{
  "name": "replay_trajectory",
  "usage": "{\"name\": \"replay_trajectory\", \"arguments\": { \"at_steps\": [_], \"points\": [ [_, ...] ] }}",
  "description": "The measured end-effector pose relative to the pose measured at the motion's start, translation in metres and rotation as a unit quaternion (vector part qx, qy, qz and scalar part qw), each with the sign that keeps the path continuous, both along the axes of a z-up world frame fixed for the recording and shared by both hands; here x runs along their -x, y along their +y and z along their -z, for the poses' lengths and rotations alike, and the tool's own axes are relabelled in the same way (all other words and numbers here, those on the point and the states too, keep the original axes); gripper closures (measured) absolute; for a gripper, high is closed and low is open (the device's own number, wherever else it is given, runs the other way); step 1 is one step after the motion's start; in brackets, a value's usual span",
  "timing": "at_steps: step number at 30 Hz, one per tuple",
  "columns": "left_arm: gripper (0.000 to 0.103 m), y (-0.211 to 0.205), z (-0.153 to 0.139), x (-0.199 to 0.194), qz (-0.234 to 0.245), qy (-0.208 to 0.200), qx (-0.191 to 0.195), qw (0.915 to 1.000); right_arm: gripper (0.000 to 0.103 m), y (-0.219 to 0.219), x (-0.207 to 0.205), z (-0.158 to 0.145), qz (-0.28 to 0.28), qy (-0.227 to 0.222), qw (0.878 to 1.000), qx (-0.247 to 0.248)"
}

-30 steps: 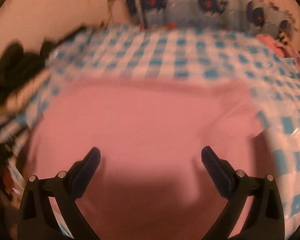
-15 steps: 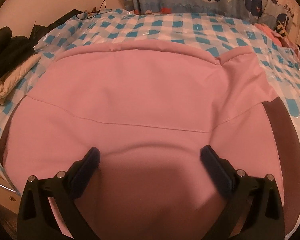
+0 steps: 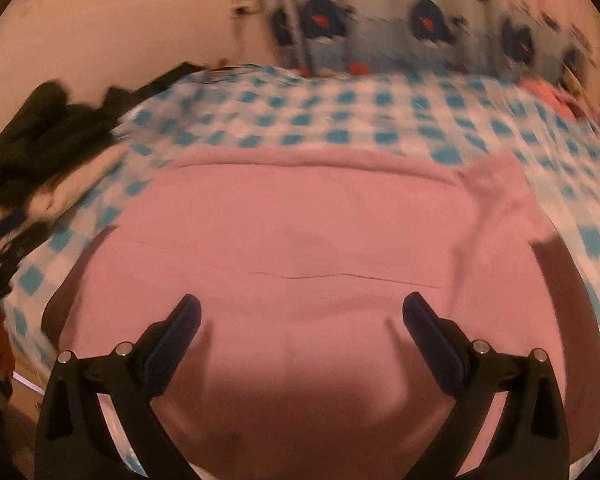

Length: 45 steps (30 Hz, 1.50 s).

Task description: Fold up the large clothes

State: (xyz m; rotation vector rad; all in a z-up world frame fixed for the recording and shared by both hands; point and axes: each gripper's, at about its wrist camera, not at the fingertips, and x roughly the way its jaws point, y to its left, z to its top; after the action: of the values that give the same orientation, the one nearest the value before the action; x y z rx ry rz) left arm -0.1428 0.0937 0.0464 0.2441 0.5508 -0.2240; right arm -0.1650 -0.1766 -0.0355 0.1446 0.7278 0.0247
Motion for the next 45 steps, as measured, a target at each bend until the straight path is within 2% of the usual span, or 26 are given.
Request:
{"name": "replay_trajectory", "arguments": {
  "at_steps": [2,3,5,7,11,13,17,19,26,31,35,36,45],
  "points": [
    [0.014,-0.003,0.001,0.0,0.006,0.006,0.005,1.0,0.006,0.014,-0.006,0.011,-0.02,0.015,0.999,0.022],
    [0.014,-0.004,0.002,0.0,0.009,0.009,0.004,0.9999,0.005,0.021,-0.013,0.026,-0.025,0.04,0.998,0.034],
    [0.014,-0.007,0.006,-0.001,0.012,0.016,-0.002,0.9998,0.005,0.023,-0.017,0.042,-0.02,0.046,0.998,0.044],
    [0.014,-0.007,0.01,-0.005,0.015,0.036,0.002,0.9992,0.005,0.025,-0.018,0.042,-0.019,0.046,0.998,0.049],
    [0.014,-0.001,0.018,-0.014,0.013,0.076,0.022,0.9968,0.006,0.014,-0.022,0.026,-0.021,0.065,0.998,0.005],
    [0.014,0.001,0.021,-0.019,0.007,0.087,0.024,0.9959,0.006,0.006,-0.022,0.007,-0.017,0.036,0.999,-0.021],
    [0.014,0.0,0.028,-0.024,-0.001,0.093,0.007,0.9956,0.006,-0.002,-0.044,-0.022,-0.009,0.007,1.0,-0.007],
    [0.014,-0.002,0.032,-0.025,0.0,0.095,-0.004,0.9955,0.006,-0.003,-0.06,-0.029,-0.009,0.006,1.0,0.002],
    [0.014,-0.01,0.036,-0.024,0.009,0.105,-0.022,0.9942,0.006,0.011,-0.109,-0.036,-0.031,0.007,0.999,0.02],
    [0.014,-0.015,0.042,-0.025,0.019,0.118,-0.028,0.9925,0.006,0.026,-0.147,-0.015,-0.041,0.027,0.998,0.04],
    [0.014,-0.019,0.046,-0.025,0.028,0.129,-0.032,0.9908,0.005,0.031,-0.182,0.042,-0.049,0.107,0.992,0.051],
    [0.014,-0.02,0.046,-0.025,0.03,0.13,-0.031,0.9906,0.005,0.03,-0.184,0.05,-0.049,0.113,0.991,0.045],
    [0.014,-0.026,0.049,-0.024,0.041,0.136,-0.04,0.9891,0.005,0.025,-0.182,0.054,-0.047,0.107,0.993,0.028]
  ]
}}
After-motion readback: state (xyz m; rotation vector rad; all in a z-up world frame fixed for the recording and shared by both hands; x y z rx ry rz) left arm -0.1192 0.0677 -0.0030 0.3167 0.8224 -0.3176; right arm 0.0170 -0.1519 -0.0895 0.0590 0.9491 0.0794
